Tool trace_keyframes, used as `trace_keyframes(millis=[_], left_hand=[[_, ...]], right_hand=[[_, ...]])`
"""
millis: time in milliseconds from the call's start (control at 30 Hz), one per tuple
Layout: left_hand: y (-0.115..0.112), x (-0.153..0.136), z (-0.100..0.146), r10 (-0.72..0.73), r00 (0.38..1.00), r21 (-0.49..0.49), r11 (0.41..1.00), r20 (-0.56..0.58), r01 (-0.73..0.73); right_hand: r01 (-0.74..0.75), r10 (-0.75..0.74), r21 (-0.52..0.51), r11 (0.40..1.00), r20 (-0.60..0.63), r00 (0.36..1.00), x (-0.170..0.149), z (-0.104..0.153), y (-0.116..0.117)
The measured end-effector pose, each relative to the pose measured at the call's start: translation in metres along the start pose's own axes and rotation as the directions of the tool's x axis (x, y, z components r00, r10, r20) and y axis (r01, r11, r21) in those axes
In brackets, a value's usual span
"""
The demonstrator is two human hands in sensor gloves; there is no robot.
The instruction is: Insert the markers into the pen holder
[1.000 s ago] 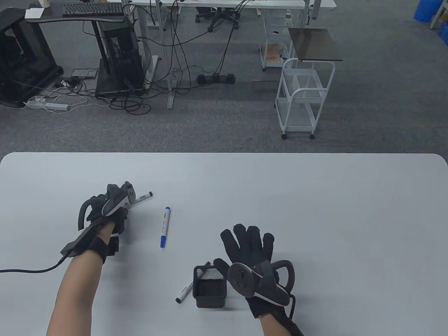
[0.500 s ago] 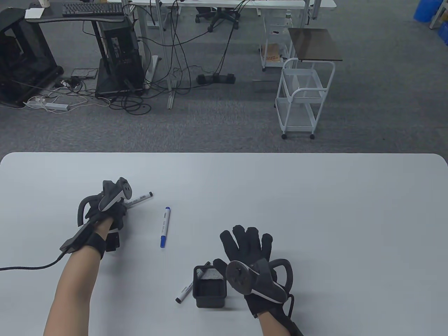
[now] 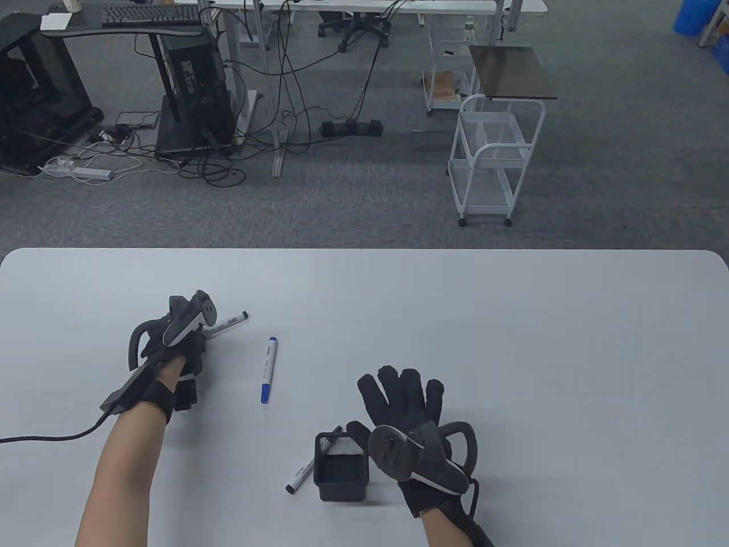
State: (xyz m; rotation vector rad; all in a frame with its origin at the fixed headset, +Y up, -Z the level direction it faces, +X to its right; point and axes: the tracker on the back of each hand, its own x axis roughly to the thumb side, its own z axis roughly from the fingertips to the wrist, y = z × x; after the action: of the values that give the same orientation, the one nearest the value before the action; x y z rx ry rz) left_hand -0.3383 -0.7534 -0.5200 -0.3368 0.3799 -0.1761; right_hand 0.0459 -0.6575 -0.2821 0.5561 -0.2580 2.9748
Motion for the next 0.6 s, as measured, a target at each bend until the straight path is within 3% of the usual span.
trace_keyframes(millis=[267, 600], left_hand=[[0.008, -0.012, 0.014, 0.097, 0.993, 0.063, 0.993, 0.068, -0.101], [0.046, -0.027, 0.066, 0.016, 0.979, 0.142, 0.989, 0.202, -0.046]], right_hand=[[0.019, -0.019, -0.032, 0.999, -0.003, 1.0, -0.003, 0.003, -0.008], [0.023, -0.023, -0.037, 0.999, 0.002, 1.0, -0.003, 0.003, -0.007]])
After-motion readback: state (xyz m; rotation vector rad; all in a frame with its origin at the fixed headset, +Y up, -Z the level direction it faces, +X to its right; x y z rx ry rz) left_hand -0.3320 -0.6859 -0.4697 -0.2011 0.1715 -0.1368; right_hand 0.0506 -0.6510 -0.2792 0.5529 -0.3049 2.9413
